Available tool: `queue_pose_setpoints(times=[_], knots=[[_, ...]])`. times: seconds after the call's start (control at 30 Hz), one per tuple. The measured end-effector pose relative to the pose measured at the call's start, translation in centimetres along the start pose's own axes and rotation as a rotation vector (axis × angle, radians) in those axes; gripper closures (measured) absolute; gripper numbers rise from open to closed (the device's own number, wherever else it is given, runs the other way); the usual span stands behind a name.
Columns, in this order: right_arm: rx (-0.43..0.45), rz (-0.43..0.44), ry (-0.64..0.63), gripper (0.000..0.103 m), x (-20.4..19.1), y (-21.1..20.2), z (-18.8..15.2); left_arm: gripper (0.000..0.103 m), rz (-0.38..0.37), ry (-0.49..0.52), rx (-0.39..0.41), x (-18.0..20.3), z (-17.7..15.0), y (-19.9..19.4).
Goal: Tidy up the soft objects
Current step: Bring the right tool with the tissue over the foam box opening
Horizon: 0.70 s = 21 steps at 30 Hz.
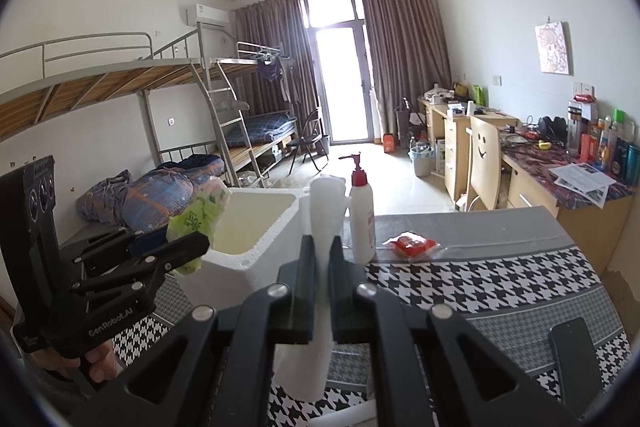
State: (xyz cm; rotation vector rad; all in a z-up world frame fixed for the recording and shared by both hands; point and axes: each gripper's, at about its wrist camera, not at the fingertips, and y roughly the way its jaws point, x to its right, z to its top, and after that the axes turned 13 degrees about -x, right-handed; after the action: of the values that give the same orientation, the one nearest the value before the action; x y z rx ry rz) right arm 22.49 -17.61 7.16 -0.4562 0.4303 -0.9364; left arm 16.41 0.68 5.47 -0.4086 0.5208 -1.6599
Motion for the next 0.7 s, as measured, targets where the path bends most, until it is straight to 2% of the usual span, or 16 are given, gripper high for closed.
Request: queue_pose_setpoints(times=[0.7], knots=[[0.018, 0.018, -0.055, 0.095, -1.3, 0.8, 2.2, 0.077, 0.052, -0.063, 0.021, -2.4, 0.7, -0.3]])
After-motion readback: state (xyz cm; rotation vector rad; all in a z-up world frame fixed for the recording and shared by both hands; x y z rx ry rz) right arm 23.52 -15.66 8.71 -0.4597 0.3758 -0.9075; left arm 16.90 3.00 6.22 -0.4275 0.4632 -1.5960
